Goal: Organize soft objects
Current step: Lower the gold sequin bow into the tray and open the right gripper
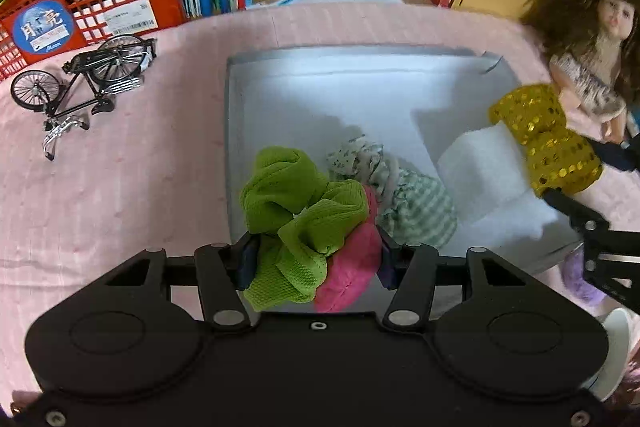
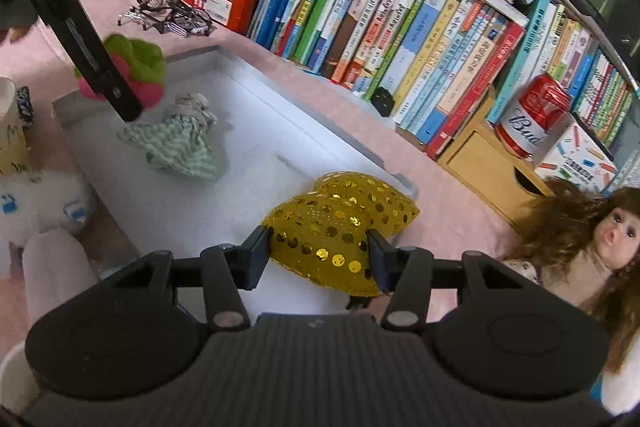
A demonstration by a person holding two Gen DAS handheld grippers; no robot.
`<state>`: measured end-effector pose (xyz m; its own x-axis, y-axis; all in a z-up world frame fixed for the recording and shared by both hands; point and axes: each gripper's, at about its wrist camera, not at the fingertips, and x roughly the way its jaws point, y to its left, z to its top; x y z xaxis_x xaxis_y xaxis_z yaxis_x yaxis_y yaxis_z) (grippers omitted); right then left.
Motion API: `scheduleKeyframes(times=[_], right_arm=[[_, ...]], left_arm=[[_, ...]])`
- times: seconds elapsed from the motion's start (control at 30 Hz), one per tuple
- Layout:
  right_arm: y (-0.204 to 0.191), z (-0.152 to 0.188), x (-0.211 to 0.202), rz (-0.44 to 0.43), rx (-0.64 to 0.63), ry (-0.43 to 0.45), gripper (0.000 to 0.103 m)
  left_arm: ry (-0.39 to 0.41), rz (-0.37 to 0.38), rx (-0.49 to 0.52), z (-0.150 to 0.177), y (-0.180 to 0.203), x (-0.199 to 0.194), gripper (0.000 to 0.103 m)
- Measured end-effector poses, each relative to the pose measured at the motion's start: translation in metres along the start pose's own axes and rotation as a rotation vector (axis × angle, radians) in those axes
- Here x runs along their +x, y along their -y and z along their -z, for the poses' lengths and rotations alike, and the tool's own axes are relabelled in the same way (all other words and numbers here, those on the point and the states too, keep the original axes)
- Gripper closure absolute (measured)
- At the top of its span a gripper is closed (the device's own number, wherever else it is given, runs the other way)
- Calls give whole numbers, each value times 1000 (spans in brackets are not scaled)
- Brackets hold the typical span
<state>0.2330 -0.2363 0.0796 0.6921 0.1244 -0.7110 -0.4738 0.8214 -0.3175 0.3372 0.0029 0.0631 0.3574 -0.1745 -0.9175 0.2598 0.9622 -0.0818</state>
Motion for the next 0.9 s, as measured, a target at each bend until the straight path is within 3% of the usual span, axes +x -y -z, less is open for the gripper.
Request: scheduleKeyframes(times=[0.57,0.7,0.9], right_arm=[[7,2,12,-137,80,-23,45],[7,4,14,-134,84,-42,34],[6,4,11,-142,86,-44,25]], left_arm=[[-55,-9,0,-15,6,28,46],[-37,-21,9,-15,8,29,37],[-34,-9,-3,-14,7,25,31]])
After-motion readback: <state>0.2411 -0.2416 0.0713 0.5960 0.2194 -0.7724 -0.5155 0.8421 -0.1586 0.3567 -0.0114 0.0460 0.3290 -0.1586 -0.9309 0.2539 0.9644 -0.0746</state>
